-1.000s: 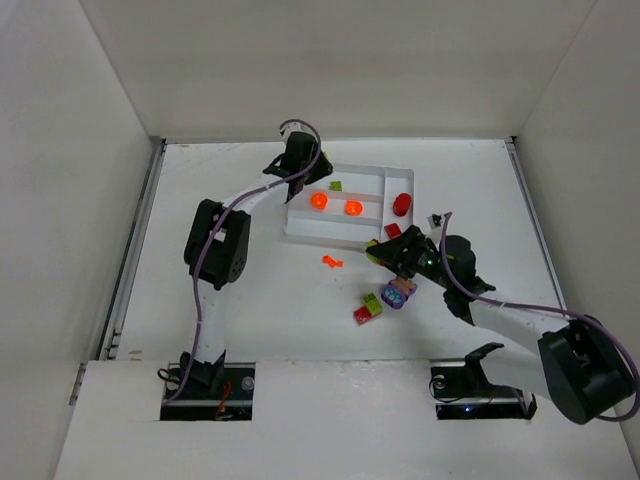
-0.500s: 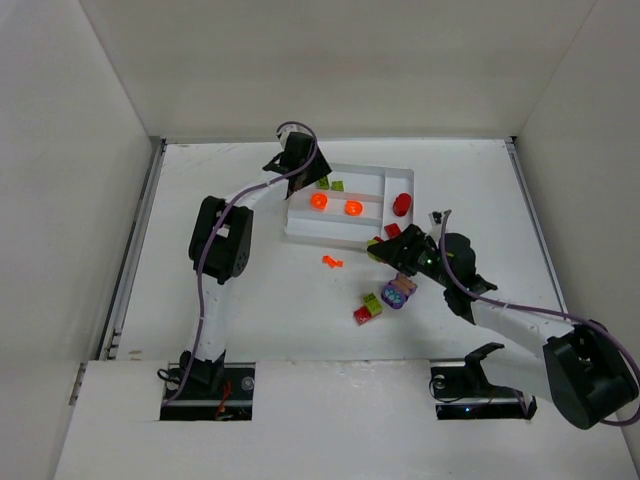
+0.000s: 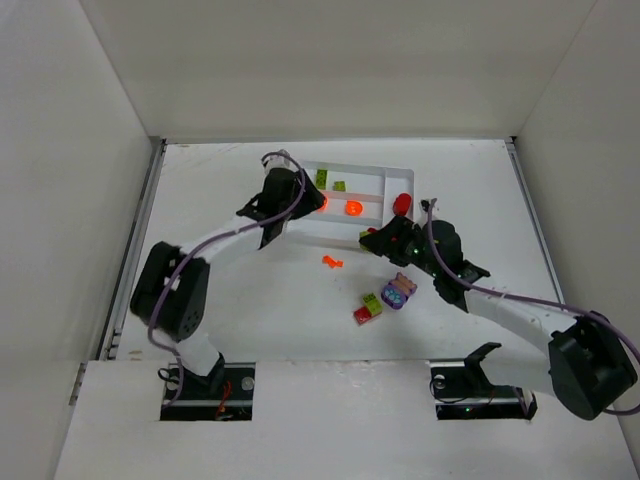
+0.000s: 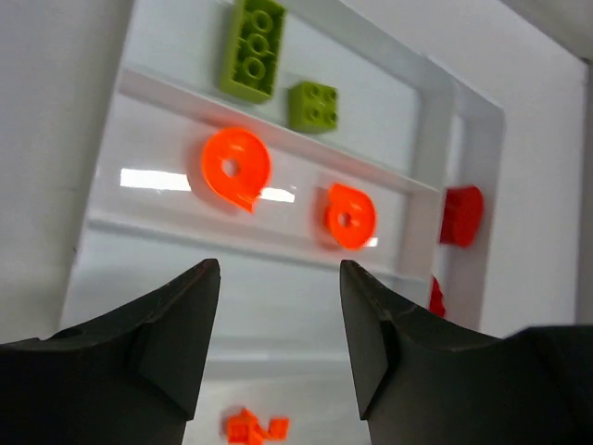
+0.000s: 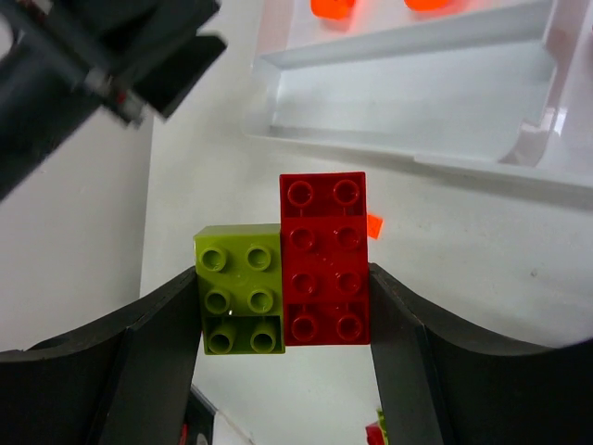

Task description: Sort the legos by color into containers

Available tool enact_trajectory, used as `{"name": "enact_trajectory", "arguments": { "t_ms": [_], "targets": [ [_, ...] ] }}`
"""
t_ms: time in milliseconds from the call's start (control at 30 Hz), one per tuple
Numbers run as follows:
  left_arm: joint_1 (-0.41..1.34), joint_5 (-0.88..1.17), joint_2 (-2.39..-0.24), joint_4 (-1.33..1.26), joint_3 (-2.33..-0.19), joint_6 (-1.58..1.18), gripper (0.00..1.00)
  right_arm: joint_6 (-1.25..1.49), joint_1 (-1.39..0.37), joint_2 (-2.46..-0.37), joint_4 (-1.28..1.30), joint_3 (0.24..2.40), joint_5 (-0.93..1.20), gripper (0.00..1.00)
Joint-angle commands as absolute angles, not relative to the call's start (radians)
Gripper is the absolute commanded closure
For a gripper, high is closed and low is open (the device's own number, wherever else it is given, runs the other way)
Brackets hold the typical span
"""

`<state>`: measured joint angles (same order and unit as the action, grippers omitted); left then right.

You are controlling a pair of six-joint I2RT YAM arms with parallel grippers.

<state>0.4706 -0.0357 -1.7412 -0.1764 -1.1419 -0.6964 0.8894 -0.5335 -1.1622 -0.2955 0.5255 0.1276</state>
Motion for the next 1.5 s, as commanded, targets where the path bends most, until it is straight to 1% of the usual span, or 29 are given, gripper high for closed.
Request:
{"name": "enact_trajectory", "arguments": {
  "t_ms": [0,167,267,367,567,800,1067,1333,1400,1467],
  "targets": [
    [0.56,-0.031,-1.516,-0.359,-0.949,-0.706,0.49,0.847,-0.565,-1.178,-0.23,0.632,0.025,0.47],
    [0.729,-0.078,-1.327,-0.544,-0.686,-0.716,0.43,0.854,-0.608,-1.229,-0.144,0.738,-0.021,0.47],
    [0.827,-0.164,-1.258,-0.664,-0.591,-0.681,0.4,0.861,-0.648,-1.25,-0.088,0.801,-0.083,0.47],
    [0.884,-0.227,-1.243,-0.771,-0.536,-0.654,0.39,0.879,-0.68,-1.269,-0.039,0.86,-0.124,0.47],
    [0.955,-0.256,-1.253,-0.935,-0.486,-0.618,0.38,0.934,-0.708,-1.293,-0.014,0.917,-0.152,0.48],
    [1.022,-0.423,-1.253,-1.139,-0.407,-0.549,0.36,0.989,-0.745,-1.325,-0.029,0.913,-0.175,0.48],
    [1.059,-0.543,-1.325,-1.226,-0.428,-0.486,0.36,1.042,-0.775,-1.331,-0.06,0.905,-0.172,0.48],
    [1.101,-0.618,-1.403,-1.299,-0.471,-0.384,0.4,1.069,-0.78,-1.296,-0.08,0.891,-0.153,0.48],
    [1.101,-0.626,-1.417,-1.319,-0.472,-0.382,0.42,1.071,-0.782,-1.289,-0.081,0.884,-0.152,0.48],
    [1.099,-0.637,-1.43,-1.338,-0.472,-0.385,0.45,1.071,-0.782,-1.282,-0.083,0.873,-0.152,0.48]
  ]
}}
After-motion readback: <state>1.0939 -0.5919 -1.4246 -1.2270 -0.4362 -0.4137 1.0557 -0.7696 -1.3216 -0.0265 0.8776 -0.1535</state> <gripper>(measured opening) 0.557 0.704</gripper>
